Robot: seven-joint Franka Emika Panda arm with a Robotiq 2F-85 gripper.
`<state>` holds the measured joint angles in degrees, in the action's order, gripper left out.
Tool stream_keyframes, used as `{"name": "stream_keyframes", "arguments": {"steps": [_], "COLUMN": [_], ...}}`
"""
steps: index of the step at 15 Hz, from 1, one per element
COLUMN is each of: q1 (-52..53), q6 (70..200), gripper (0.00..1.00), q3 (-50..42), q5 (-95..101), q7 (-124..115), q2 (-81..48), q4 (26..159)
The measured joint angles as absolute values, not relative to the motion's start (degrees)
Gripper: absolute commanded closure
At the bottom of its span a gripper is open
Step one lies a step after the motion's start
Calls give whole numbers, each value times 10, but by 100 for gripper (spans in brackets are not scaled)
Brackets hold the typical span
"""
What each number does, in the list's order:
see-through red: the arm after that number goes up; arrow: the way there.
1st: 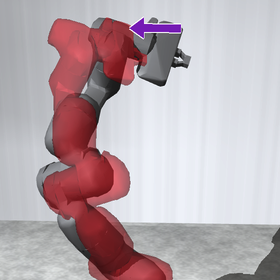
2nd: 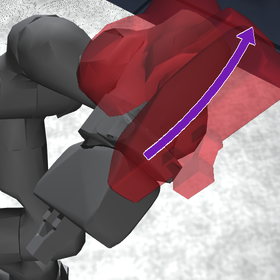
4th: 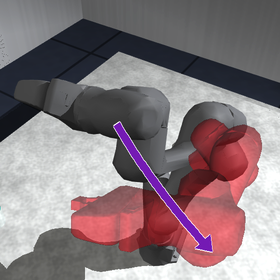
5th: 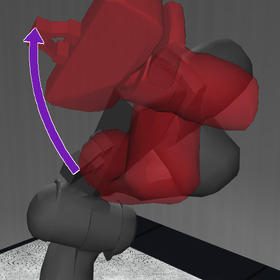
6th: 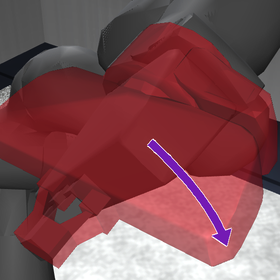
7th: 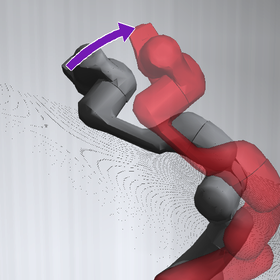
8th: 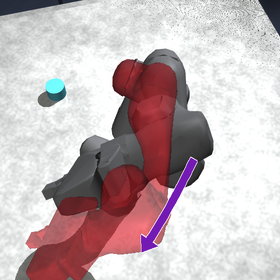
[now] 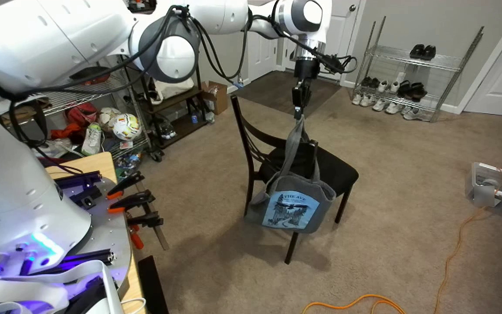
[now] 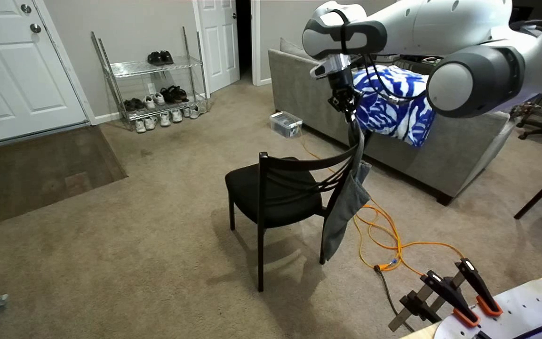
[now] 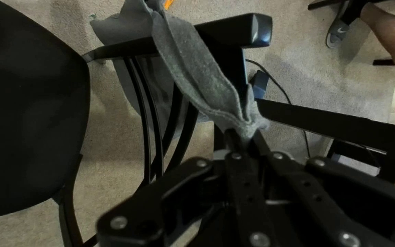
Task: Move the bag to the right side of the chair
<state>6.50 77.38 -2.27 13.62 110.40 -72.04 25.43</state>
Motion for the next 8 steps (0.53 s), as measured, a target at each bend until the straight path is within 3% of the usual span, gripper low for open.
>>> {"name": "stream_keyframes", "arguments": {"steps": [4, 5, 8], "q1": [62, 61, 59], "q6": [775, 775, 775], "gripper": [98, 91, 91], "q3": [-16, -14, -10], "q5": [133, 133, 133], "q7": [1104, 1104, 1104], "q2": [-728, -728, -729], "q4": [238, 238, 238]}}
